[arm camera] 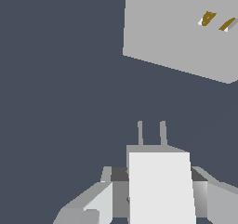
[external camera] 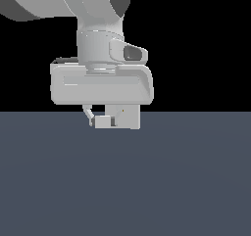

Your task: Plug the charger into the wall socket.

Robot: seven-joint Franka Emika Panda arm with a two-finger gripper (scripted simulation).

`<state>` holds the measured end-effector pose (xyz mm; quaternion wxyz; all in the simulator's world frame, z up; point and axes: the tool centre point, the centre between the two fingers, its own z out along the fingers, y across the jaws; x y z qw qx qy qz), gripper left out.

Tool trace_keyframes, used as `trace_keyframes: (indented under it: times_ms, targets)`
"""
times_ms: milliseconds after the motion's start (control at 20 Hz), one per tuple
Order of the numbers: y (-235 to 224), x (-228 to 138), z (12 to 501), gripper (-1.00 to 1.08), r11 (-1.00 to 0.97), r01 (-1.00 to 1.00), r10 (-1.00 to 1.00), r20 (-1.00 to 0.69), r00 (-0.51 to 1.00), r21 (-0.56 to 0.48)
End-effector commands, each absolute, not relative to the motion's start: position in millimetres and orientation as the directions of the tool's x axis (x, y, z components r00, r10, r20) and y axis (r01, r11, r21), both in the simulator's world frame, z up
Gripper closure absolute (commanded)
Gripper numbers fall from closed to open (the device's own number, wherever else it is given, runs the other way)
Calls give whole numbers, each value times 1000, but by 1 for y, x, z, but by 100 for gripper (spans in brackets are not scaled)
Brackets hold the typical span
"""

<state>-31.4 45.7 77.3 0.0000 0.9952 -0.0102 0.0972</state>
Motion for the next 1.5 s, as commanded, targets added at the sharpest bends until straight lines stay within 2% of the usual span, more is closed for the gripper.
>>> trace_keyframes:
  times_ms: [0,650,1450]
  targets:
    - [44,-27,82,108,-997,-82,-80,193,978,-2]
    - [36,-13,98,108,-958,-286,-281,190,941,0]
    - [33,-9,100,108,-950,-312,-307,188,933,0]
